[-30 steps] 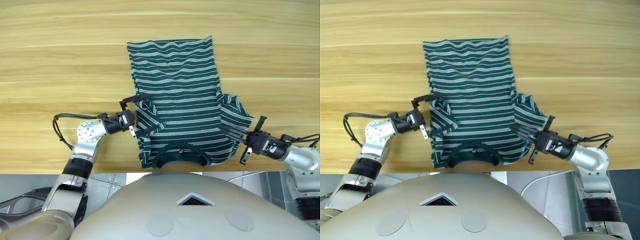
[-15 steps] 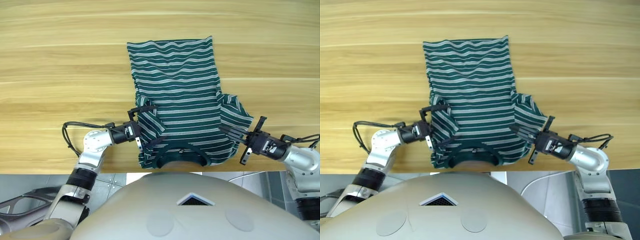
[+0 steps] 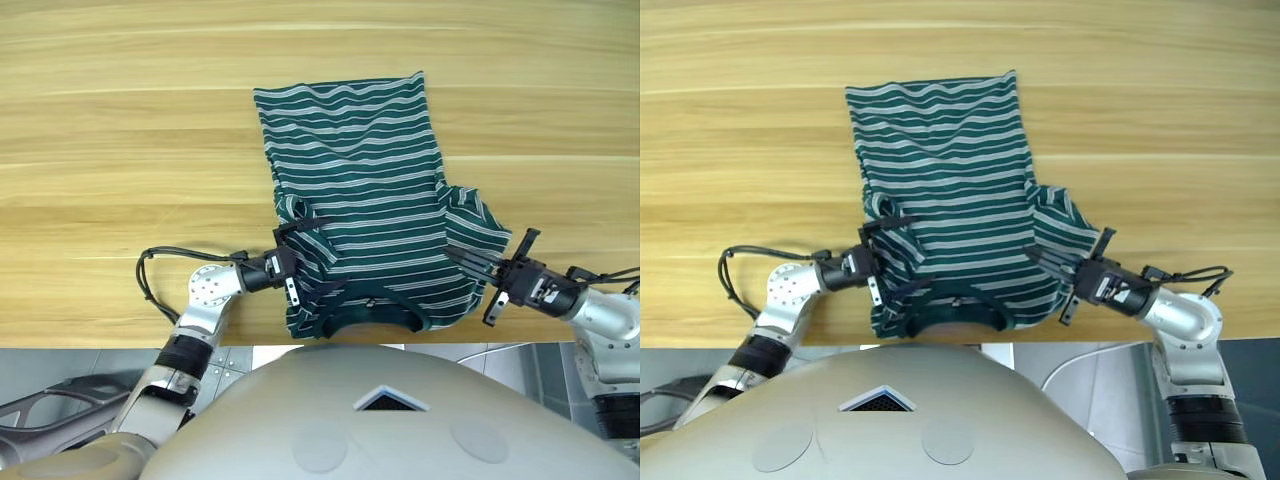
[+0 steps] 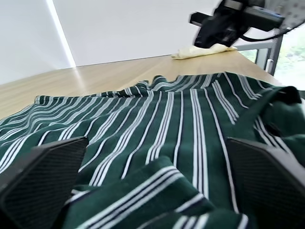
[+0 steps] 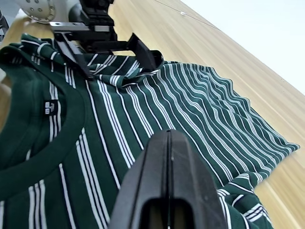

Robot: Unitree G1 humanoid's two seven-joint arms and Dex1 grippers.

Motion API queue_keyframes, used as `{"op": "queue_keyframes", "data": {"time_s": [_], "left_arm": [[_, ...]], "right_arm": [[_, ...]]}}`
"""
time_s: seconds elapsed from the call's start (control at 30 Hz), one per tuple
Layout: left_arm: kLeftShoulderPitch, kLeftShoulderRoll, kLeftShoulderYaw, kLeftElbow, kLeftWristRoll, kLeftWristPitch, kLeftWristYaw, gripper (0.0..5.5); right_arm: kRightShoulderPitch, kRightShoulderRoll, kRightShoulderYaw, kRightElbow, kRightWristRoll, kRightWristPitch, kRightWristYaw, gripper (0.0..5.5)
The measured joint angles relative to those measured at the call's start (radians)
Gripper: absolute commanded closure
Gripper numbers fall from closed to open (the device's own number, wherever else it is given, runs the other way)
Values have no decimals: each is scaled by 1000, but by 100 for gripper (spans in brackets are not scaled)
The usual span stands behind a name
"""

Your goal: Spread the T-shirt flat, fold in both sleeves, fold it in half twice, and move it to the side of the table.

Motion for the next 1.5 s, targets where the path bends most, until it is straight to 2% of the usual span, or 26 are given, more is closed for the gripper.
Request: {"op": "queue_keyframes", "data": {"time_s": [0.13, 0.3, 0.4, 0.5, 0.63, 0.87, 1.13, 1.5], "left_arm": [[0, 43, 24, -9, -3, -3, -9, 12], [-69, 109, 129, 22, 8, -17, 37, 10], [-133, 136, 179, 92, 47, -19, 89, 10], [-133, 131, 181, 68, 15, -24, 75, 10], [-109, 112, 175, 13, -25, -25, 56, 10], [-99, 101, 174, 1, -34, -23, 56, 10], [-99, 94, 174, 0, -32, -23, 56, 10], [-72, 88, 142, -40, -11, -18, 62, 10]], "right_arm": [[-27, 1, -26, 2, 20, 16, -16, 550], [-44, 1, -52, 2, 34, 69, -39, 457], [-61, 0, -92, 16, 18, 97, -83, 420], [-86, -27, -156, 86, -96, 121, -162, 360], [-83, -128, -238, 225, -325, 156, -288, 293], [114, -173, -230, 181, -399, 39, -255, 293], [42, -167, -151, 181, -426, 44, -280, 293], [-33, -167, -103, 221, -477, 89, -364, 293]]}}
